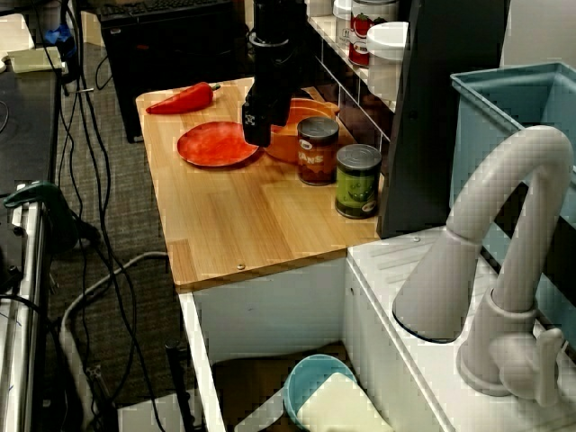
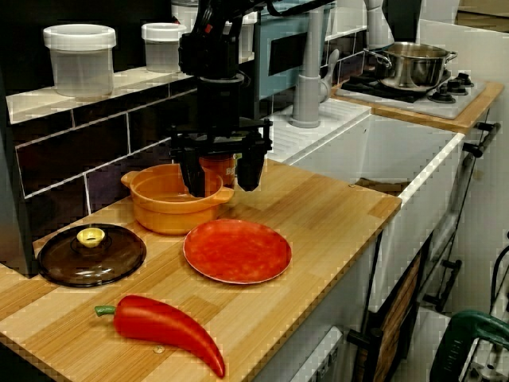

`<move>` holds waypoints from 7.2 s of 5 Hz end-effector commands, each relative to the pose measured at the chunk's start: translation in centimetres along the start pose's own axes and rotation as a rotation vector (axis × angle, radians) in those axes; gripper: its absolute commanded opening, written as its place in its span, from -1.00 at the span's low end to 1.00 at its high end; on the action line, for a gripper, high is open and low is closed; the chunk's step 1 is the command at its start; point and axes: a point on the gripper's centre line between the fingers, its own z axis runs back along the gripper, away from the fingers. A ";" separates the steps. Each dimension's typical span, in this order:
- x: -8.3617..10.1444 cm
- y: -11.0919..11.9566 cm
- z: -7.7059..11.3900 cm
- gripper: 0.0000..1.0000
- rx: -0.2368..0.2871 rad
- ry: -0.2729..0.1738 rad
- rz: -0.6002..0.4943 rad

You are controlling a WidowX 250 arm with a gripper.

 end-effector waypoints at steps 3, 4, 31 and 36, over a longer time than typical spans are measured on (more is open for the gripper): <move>1.0 0.6 0.6 0.85 0.036 0.024 0.059; 1.0 0.6 0.6 -1.00 0.033 0.018 0.062; -1.8 -16.7 12.7 -1.00 0.032 -0.165 -0.196; -1.4 -16.1 10.8 -1.00 0.057 -0.133 -0.183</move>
